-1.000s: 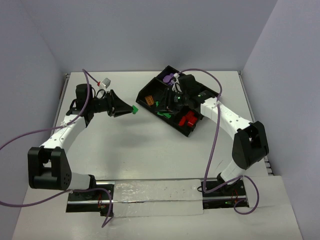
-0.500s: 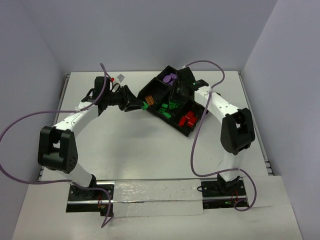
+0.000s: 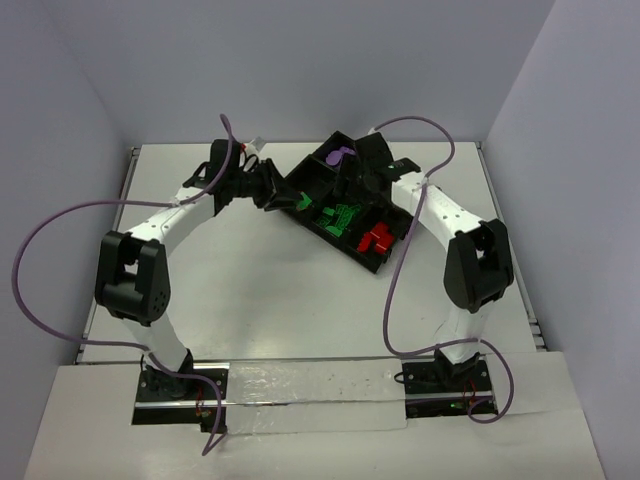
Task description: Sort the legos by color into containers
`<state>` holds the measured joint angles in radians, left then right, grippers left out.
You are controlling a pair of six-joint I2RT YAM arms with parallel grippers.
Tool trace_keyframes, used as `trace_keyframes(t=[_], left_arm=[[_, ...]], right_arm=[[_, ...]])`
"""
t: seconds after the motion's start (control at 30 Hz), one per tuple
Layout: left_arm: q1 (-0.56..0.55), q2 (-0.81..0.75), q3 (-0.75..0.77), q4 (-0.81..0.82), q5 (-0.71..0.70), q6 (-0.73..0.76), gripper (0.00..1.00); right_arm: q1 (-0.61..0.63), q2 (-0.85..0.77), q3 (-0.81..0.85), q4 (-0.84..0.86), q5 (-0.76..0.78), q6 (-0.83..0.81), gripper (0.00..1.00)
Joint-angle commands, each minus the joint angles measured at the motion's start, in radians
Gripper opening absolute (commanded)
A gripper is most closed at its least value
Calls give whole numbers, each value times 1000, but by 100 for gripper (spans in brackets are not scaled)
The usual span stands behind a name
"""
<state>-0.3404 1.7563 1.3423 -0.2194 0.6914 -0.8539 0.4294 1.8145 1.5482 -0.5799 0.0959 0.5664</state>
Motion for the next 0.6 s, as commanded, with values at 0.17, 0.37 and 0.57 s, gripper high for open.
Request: trace_keyframes(t=[0.17, 0.37, 0.57], left_arm=[[-68, 108, 154, -16, -112, -15, 0], [-129, 253, 364, -108, -191, -6, 16], [-156, 373, 558, -215, -205, 23, 90]], right_arm=[[-21, -149, 28, -22, 57, -8, 89], [-38, -293, -79, -48, 140, 16, 90], [-47, -449, -183, -70, 171, 34, 92]])
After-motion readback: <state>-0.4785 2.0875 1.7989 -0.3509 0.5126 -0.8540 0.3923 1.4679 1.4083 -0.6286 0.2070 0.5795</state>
